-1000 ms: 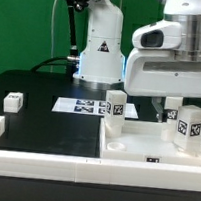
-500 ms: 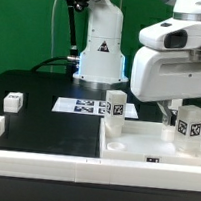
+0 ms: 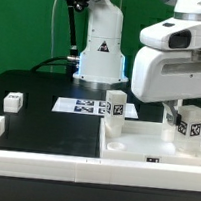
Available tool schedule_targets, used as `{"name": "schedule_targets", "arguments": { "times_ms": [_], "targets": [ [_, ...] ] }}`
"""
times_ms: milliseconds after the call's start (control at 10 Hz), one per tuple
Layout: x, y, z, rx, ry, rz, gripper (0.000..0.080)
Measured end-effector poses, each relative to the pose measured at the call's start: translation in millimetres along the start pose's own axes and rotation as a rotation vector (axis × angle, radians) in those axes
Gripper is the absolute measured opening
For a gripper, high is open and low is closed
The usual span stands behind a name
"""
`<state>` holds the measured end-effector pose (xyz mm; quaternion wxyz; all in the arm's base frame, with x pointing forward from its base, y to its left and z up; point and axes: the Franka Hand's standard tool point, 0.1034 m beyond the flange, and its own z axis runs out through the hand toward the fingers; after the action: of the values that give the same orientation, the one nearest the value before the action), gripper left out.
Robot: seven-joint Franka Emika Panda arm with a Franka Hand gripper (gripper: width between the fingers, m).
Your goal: Assemble square table
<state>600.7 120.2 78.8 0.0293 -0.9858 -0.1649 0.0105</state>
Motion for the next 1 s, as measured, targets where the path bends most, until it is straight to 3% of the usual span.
{"name": "schedule_targets", "arguments": {
  "times_ms": [500,1000],
  "targets": [
    [0.0,0.3,0.0,0.001,0.001,0.086,0.0289],
    [-0.7,-1.6,1.3,0.001,0.005,0.734,0.0291]
  ]
}}
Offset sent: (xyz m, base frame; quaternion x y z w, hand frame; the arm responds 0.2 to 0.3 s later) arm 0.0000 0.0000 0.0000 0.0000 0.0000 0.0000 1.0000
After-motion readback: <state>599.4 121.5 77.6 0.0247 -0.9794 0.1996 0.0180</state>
